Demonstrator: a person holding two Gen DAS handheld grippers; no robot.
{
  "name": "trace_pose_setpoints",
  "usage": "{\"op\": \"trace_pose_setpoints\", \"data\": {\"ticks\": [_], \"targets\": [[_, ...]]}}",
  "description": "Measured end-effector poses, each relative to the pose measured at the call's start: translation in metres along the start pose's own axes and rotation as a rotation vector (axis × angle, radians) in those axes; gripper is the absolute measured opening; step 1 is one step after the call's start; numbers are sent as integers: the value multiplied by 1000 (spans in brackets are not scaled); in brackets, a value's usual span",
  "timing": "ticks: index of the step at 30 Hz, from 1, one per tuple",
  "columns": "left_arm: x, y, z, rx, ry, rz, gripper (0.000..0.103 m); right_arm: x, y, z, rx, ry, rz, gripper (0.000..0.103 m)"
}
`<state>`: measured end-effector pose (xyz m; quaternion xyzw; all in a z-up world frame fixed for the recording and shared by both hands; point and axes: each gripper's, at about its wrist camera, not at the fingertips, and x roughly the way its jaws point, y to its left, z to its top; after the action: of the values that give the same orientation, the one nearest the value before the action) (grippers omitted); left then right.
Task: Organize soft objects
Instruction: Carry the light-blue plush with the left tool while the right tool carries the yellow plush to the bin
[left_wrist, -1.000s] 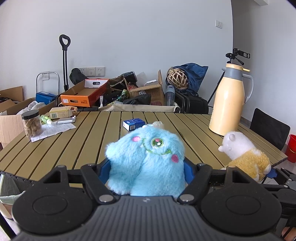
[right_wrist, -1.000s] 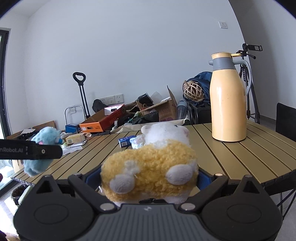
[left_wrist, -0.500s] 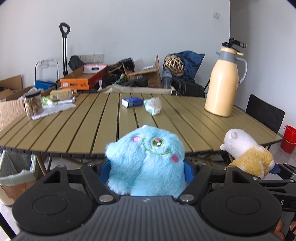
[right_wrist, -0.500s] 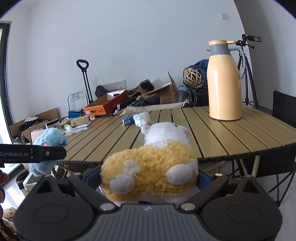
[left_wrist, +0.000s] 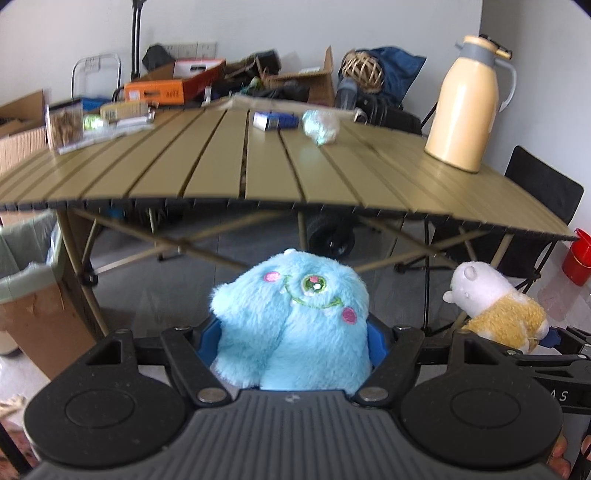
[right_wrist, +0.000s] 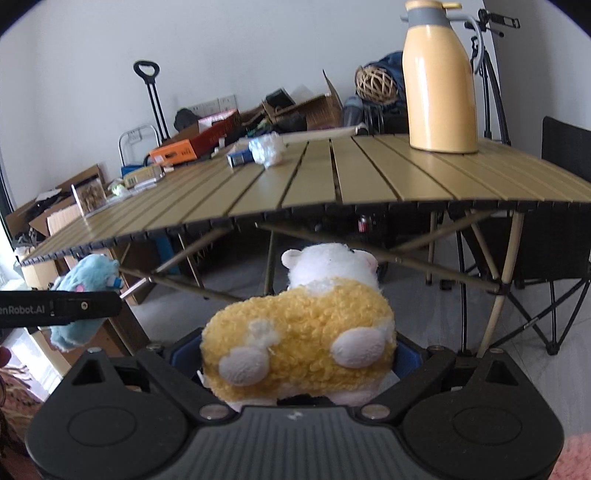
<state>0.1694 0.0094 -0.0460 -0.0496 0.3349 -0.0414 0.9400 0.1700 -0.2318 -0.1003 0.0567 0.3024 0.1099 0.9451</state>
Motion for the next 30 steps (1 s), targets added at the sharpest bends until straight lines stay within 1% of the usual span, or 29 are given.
{"op": "trace_pose_setpoints", "data": {"ticks": [6, 14, 18, 23, 30], "targets": [[25, 16, -15, -27, 82, -6, 74, 20, -1, -15, -7, 71, -25, 98], [47, 36, -26, -65, 147, 1, 74, 46, -6, -27, -12, 171, -77, 98], [59, 44, -34, -78, 193, 18, 74, 60, -12, -33, -7, 218, -106, 98], [72, 57, -43, -107, 238, 62, 74, 74, -23, -43, 20, 289, -148, 98], [83, 72, -48, -150, 272, 137, 74, 84, -27, -48, 27, 319, -162, 98]]}}
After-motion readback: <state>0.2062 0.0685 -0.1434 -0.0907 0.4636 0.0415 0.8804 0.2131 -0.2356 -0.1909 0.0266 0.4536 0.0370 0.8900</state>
